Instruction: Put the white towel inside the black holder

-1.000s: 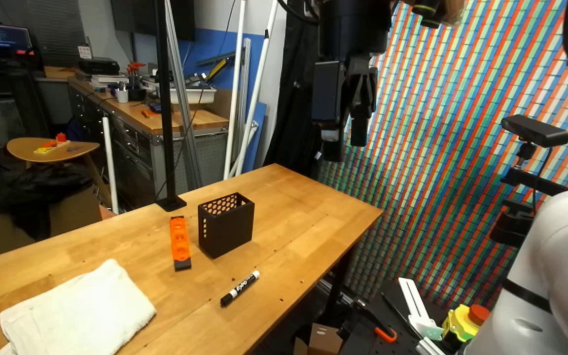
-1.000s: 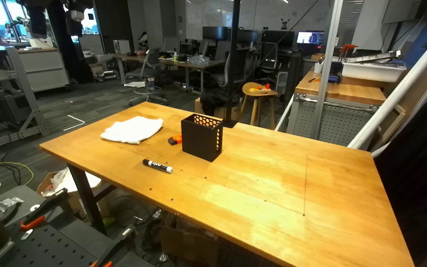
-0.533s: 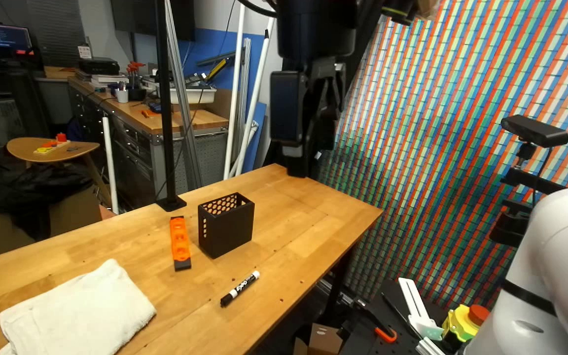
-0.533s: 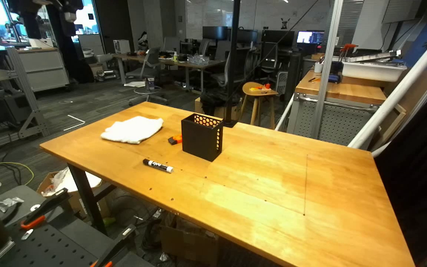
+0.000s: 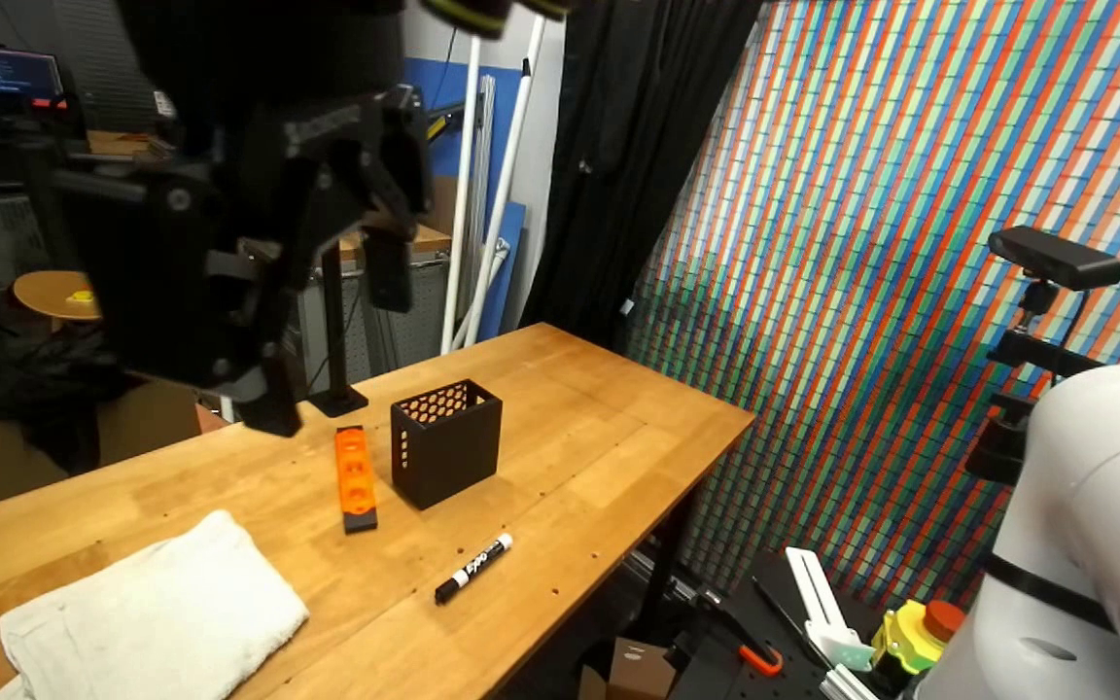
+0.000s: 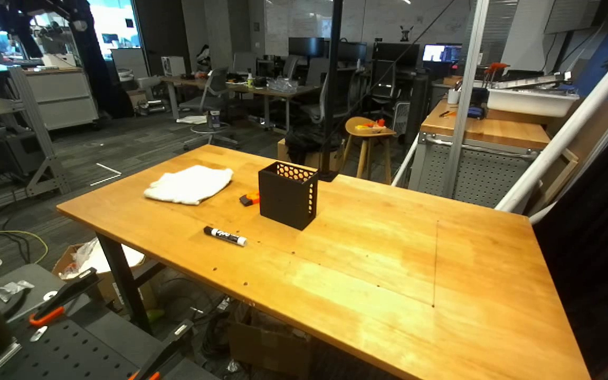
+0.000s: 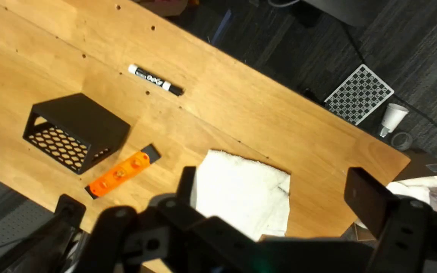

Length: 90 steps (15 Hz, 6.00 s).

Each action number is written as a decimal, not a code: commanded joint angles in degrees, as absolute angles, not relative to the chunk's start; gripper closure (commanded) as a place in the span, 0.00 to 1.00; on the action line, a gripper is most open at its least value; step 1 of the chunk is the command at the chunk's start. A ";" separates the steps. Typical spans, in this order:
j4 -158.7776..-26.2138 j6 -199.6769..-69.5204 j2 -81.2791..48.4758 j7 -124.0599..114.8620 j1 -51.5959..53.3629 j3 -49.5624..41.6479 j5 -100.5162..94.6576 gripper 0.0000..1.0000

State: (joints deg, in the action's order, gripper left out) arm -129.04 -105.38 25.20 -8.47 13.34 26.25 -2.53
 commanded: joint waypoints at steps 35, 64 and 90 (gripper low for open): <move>-90.42 -137.88 -47.27 25.78 19.64 10.77 -25.06 0.00; -109.91 -125.51 -19.79 23.51 17.44 15.74 -18.44 0.96; -102.56 -116.45 -11.49 29.26 -0.20 2.25 -18.03 0.96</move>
State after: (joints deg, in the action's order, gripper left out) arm -103.26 -116.77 -11.75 34.39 -1.06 2.76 -18.31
